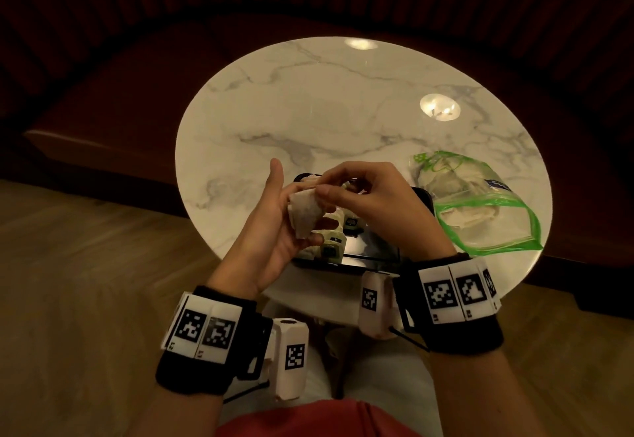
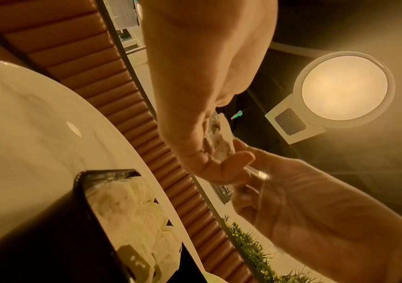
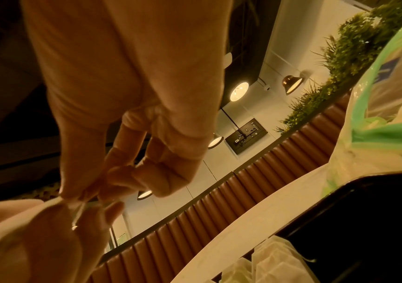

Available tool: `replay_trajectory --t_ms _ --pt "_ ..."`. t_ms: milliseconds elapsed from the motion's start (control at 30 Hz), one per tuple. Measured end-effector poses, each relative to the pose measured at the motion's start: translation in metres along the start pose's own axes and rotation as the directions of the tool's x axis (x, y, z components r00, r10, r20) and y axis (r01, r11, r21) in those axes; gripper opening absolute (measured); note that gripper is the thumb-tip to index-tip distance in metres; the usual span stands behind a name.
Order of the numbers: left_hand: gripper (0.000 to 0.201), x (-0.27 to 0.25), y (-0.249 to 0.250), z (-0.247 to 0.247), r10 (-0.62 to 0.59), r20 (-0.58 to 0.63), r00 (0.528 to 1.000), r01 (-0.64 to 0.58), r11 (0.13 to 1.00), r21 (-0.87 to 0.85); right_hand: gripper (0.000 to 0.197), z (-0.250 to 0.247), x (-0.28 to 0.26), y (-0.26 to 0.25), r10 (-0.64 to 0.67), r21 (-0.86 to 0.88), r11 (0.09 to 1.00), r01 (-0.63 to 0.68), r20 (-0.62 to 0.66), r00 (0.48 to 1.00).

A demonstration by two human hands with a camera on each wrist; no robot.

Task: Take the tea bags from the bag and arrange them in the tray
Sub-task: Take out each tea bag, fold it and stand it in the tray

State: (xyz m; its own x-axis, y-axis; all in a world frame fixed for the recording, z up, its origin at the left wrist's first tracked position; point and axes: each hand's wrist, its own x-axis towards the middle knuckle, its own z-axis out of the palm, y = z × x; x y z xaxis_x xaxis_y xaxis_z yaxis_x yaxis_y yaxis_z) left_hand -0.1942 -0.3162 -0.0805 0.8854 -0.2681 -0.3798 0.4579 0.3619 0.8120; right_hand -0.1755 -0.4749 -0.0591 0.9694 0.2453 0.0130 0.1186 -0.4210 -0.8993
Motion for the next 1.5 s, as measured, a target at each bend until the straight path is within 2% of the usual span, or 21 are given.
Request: replay_trajectory --t_ms 167,300,400,533,600,667,767,867,1067,1233,1367,1500 --pt "0.052 0.0 0.0 0.002 0.005 -0.056 0.998 -0.006 1.0 -0.014 0.004 -0.004 -0.001 0.004 0.008 0.191 0.981 0.014 -0.111 0.994" --pt "0.035 0.001 -0.002 0.006 0.015 -0.098 0.995 -0.019 0.999 -0.041 0.008 -0.003 -0.001 0.007 0.021 0.27 0.963 0.024 -0.165 0.986" --pt "0.034 0.002 -0.003 0.005 -0.01 -0.145 0.989 0.003 0.999 -0.051 0.011 -0.002 -0.001 0.009 0.019 0.336 0.94 0.062 -0.231 0.973" --pt "0.037 0.003 -0.002 0.002 0.011 -0.222 0.975 -0.016 1.0 -0.022 0.004 -0.003 0.001 0.011 -0.026 0.325 0.936 0.133 -0.316 0.948" --pt "0.041 0.002 0.0 0.002 0.037 -0.22 0.975 -0.044 0.999 -0.029 0.003 -0.003 0.0 0.011 -0.07 0.288 0.944 0.159 -0.298 0.952" --pt "0.045 0.0 0.003 0.005 0.07 -0.184 0.981 -0.078 0.996 -0.041 0.006 -0.002 -0.002 0.012 -0.106 0.255 0.953 0.163 -0.221 0.97" --pt "0.033 -0.002 0.006 0.007 0.166 -0.146 0.975 -0.174 0.984 -0.045 0.009 -0.002 -0.007 0.01 -0.132 0.224 0.963 0.148 -0.085 0.988" --pt "0.021 -0.003 0.007 0.006 0.226 -0.144 0.963 -0.227 0.974 0.011 0.011 -0.007 -0.011 0.009 -0.096 0.273 0.957 0.097 -0.018 0.995" --pt "0.024 -0.002 0.008 0.003 0.225 -0.137 0.965 -0.223 0.974 0.032 0.012 -0.02 -0.013 0.017 -0.092 0.228 0.97 0.084 0.022 0.996" --pt "0.029 -0.004 0.007 0.008 0.206 -0.097 0.974 -0.197 0.976 0.095 0.028 -0.015 -0.011 0.013 -0.041 0.233 0.972 0.043 -0.011 0.999" --pt "0.029 -0.005 0.007 0.012 0.195 -0.049 0.98 -0.188 0.975 0.118 0.02 -0.004 -0.006 0.016 -0.039 0.095 0.994 0.045 -0.066 0.997" --pt "0.02 -0.003 0.004 0.01 0.231 -0.02 0.973 -0.224 0.958 0.179 0.014 -0.002 -0.004 0.016 -0.057 0.086 0.994 0.067 -0.115 0.992"
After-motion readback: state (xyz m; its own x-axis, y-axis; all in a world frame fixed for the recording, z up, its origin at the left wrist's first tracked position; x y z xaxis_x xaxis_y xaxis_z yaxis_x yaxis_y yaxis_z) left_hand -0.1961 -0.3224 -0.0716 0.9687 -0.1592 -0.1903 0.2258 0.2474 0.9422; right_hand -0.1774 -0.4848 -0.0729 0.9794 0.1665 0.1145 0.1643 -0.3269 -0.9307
